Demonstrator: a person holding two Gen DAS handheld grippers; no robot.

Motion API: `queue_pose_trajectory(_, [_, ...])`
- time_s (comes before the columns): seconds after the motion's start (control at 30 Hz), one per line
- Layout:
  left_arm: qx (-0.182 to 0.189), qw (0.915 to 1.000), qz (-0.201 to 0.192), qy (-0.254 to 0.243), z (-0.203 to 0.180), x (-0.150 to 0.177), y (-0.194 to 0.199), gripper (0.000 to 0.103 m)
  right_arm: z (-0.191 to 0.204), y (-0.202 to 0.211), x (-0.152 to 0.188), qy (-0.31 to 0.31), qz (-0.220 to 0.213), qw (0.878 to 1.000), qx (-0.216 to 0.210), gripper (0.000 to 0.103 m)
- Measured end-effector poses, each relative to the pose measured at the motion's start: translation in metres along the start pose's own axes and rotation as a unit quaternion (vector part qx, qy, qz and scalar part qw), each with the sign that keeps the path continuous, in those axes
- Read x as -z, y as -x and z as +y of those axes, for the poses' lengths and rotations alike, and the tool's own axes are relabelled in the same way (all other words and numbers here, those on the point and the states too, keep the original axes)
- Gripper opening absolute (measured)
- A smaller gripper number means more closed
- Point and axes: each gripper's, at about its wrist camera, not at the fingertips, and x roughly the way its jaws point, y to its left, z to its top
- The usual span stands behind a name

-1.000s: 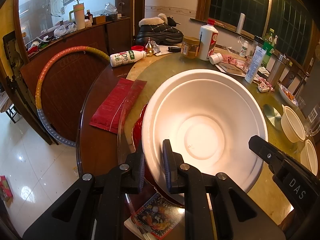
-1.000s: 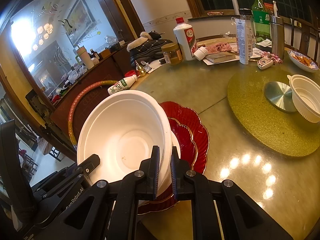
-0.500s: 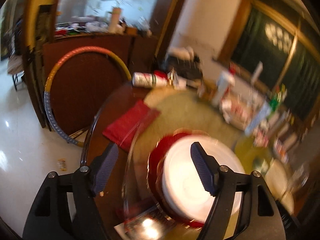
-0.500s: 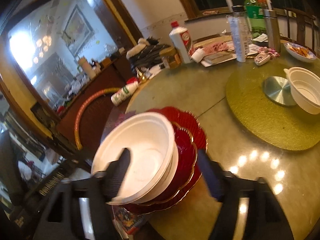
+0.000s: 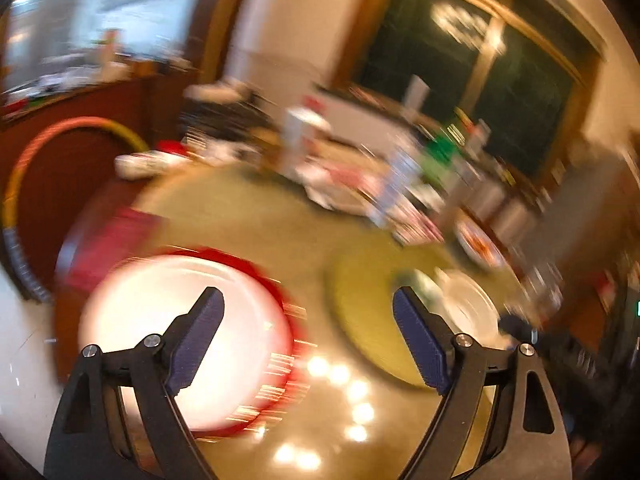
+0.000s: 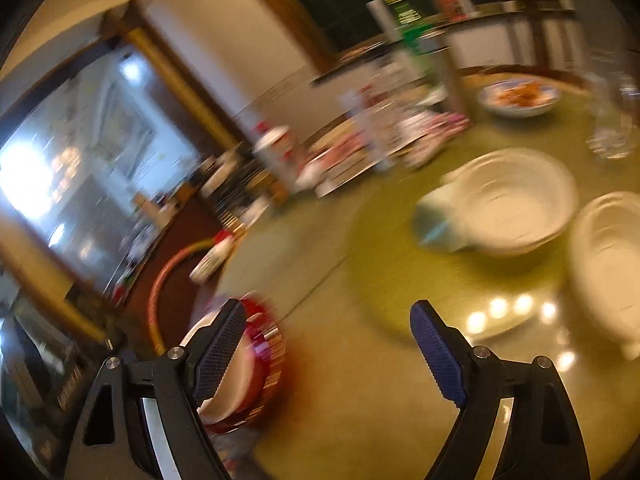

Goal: Organize plates and bowls
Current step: 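Move to the white ribbed plastic bowl and grasp its rim with both grippers, then lift the white ribbed plastic bowl off the lazy susan with both grippers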

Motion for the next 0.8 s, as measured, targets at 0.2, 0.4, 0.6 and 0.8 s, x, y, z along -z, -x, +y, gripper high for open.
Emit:
queue_pose_trajectory(0.2, [0.032,0.9928,0.095,-0.066,-0.100,0.007,-0.084,0.087,-0.088,0.003,-0.065,-0.048,0.025,0.995,0.079,0.086])
queue_pose_trajectory(0.4, [0.016,0.9867,0.155,-0.047,-0.145,0.015,-0.155,0.087,-0.137,-0.032,-0.097,-0.051,0.073,0.986,0.143,0.084])
queue_pose_trajectory(0.6, [-0.004,0.9847,0.168,-0.047,-0.161,0.023,-0.184,0.087,-0.153,-0.072,-0.108,-0.033,0.114,0.976,0.184,0.071])
queue_pose_trajectory(0.8, [-0.019,0.9802,0.176,-0.088,-0.168,0.027,-0.206,0.011,-0.150,-0.118,-0.107,0.000,0.171,0.959,0.227,0.022])
